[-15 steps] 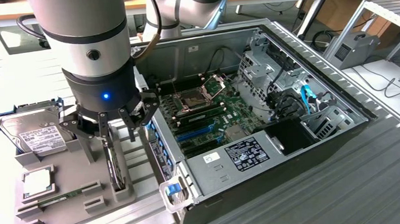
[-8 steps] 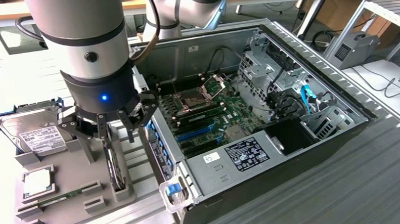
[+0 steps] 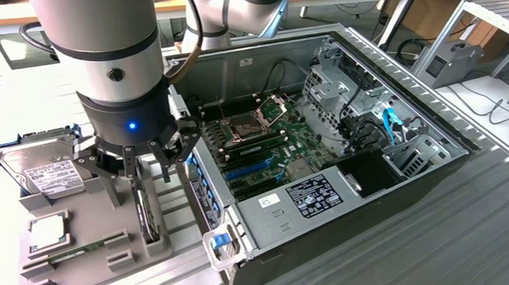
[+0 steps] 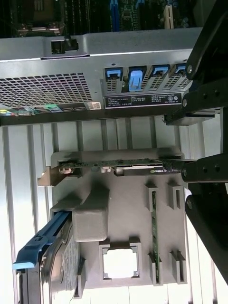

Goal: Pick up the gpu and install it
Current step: 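Pick up the gpu and move the gpu toward the slot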

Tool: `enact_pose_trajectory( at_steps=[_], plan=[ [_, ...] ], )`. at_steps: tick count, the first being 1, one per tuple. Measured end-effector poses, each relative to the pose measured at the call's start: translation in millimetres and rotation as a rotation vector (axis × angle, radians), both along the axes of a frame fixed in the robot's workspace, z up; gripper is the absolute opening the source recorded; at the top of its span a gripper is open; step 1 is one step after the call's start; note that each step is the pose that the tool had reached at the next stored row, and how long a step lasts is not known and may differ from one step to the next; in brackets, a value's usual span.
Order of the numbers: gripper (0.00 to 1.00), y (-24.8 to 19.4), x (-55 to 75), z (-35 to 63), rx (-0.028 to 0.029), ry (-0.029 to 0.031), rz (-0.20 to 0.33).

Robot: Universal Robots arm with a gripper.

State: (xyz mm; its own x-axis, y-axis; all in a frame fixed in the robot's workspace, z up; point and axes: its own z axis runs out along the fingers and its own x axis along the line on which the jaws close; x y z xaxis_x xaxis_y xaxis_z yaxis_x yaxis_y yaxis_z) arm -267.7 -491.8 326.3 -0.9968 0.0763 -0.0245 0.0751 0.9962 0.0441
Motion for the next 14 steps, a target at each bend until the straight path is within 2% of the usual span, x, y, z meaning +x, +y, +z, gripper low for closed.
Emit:
enact_pose_trajectory(
  at_steps=[14],
  plan=[
    [0.42,0.0,-0.9,-3.7,0.0,0.0,0.0]
  ],
)
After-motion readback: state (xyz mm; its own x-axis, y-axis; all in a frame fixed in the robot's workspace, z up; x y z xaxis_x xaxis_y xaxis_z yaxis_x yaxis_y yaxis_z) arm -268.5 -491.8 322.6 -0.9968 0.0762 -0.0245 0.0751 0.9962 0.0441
